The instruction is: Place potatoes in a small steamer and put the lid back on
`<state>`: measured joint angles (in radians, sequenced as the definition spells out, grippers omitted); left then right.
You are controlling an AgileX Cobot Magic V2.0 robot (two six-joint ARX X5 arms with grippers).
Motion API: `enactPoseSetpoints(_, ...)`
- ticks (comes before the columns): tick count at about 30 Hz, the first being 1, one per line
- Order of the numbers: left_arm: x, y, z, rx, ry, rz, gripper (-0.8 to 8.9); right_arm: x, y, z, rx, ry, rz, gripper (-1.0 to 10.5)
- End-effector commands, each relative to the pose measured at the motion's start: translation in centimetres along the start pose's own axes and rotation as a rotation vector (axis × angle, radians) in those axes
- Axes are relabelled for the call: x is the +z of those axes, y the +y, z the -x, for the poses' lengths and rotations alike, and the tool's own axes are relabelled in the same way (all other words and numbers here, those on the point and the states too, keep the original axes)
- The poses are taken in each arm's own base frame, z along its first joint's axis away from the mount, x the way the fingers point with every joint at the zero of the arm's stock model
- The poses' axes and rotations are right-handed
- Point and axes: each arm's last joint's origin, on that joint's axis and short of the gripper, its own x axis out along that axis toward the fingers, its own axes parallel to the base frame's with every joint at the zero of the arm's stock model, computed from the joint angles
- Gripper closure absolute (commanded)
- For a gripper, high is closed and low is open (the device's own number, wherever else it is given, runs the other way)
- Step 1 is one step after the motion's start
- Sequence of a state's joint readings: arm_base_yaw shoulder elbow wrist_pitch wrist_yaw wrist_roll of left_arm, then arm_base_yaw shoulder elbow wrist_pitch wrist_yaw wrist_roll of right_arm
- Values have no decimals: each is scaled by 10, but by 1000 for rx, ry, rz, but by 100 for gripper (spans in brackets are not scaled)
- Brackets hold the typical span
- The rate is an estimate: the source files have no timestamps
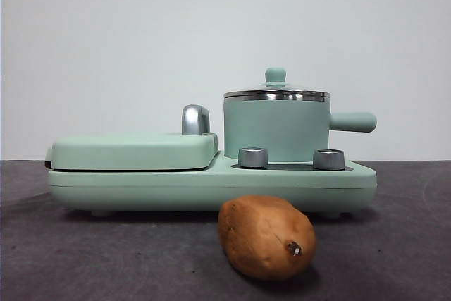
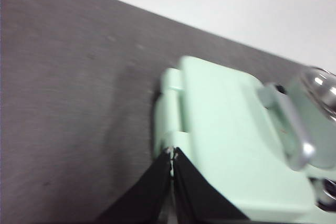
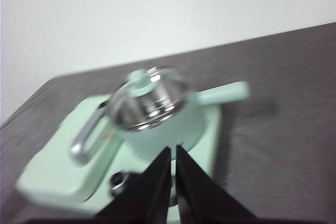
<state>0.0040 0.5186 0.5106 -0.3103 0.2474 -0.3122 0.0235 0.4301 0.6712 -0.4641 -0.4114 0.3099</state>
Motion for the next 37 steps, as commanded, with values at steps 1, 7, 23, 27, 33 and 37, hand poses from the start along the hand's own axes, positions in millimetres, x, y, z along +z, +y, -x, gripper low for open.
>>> enactPoseSetpoints(1, 22, -8, -7, -88, 23, -72, 805, 12, 4, -7, 95, 69, 66, 935)
enactPoseSetpoints(7, 55, -24, -27, -272, 88, -148, 805, 24, 4, -25, 252, 170, 100, 935)
enactPoseSetpoints(23, 110, -79, -81, -515, 187, -242, 459, 22, -3, -43, 299, 251, 46, 507)
enactPoseSetpoints(27, 121, -94, -98, -546, 222, -261, 349, 22, -3, -43, 299, 251, 42, 500)
enactPoseSetpoints(33, 133, -129, -135, -624, 252, -294, 349, 22, -3, -43, 296, 251, 24, 500)
enactPoseSetpoints(37, 131, -156, -167, -647, 301, -342, 349, 23, -3, -43, 295, 253, 10, 500)
